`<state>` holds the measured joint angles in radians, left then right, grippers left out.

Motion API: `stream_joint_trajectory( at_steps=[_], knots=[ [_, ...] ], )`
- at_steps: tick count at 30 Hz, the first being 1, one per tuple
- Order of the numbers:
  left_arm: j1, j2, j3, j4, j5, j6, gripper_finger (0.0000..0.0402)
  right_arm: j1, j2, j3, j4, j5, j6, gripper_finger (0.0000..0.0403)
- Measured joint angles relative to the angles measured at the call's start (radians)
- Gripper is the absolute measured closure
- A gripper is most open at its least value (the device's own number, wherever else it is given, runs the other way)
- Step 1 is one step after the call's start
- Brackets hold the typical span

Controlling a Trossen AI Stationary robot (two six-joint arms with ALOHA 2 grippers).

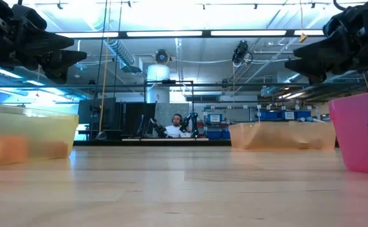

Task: Sort blocks by size
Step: Return to Home Position

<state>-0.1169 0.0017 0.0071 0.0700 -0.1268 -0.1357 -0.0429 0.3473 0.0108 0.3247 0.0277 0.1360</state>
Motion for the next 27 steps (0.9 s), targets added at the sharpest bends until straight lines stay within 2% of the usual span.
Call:
stream_joint_trajectory(
  at_steps=[3,19,22,27],
  knots=[
    [0.0,0.0,0.0,0.0,0.0,0.0,0.019,-0.001,-0.063,-0.004,-0.064,0.007,0.0,0.0178],
    [0.0,0.0,0.0,0.0,0.0,0.0,0.019,-0.001,-0.332,-0.005,-0.081,0.008,-0.014,0.018],
    [0.0,0.0,0.0,0.0,0.0,0.0,0.019,-0.001,-0.344,-0.001,-0.092,0.005,0.013,0.018],
    [0.0,0.0,0.0,0.0,0.0,0.0,0.019,-0.001,-0.344,0.025,-0.275,0.003,0.021,0.0178]
  ],
)
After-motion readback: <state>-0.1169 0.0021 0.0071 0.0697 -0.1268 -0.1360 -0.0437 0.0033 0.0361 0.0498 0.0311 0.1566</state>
